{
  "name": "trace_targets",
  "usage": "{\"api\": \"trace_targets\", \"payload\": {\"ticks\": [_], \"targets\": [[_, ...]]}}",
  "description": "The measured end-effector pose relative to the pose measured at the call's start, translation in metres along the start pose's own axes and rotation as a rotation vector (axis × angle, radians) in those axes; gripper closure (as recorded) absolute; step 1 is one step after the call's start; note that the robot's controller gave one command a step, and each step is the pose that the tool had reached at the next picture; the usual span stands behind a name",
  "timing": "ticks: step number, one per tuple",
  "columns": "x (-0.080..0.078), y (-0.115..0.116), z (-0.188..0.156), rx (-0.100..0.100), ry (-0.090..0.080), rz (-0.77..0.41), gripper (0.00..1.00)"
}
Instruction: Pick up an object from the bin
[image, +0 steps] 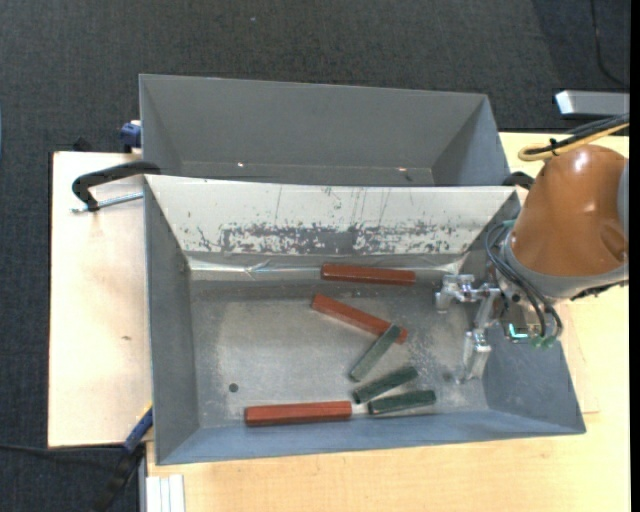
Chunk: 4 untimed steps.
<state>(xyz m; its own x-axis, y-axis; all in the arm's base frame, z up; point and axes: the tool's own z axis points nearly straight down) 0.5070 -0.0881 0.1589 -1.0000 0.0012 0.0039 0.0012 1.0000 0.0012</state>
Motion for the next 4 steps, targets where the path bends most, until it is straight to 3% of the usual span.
{"api": "trace_targets", "payload": {"ticks": [1, 2, 3, 4], "targets": [[-0.002, 0.0, -0.003, 0.001, -0.006, -0.001, 0.0], [-0.015, 0.059, 0.067, 0.001, -0.009, -0.105, 0.0], [-0.011, 0.083, 0.069, 0.002, -0.007, -0.467, 0.0], [-0.01, 0.08, 0.057, 0.0, -0.008, -0.348, 0.0]]}}
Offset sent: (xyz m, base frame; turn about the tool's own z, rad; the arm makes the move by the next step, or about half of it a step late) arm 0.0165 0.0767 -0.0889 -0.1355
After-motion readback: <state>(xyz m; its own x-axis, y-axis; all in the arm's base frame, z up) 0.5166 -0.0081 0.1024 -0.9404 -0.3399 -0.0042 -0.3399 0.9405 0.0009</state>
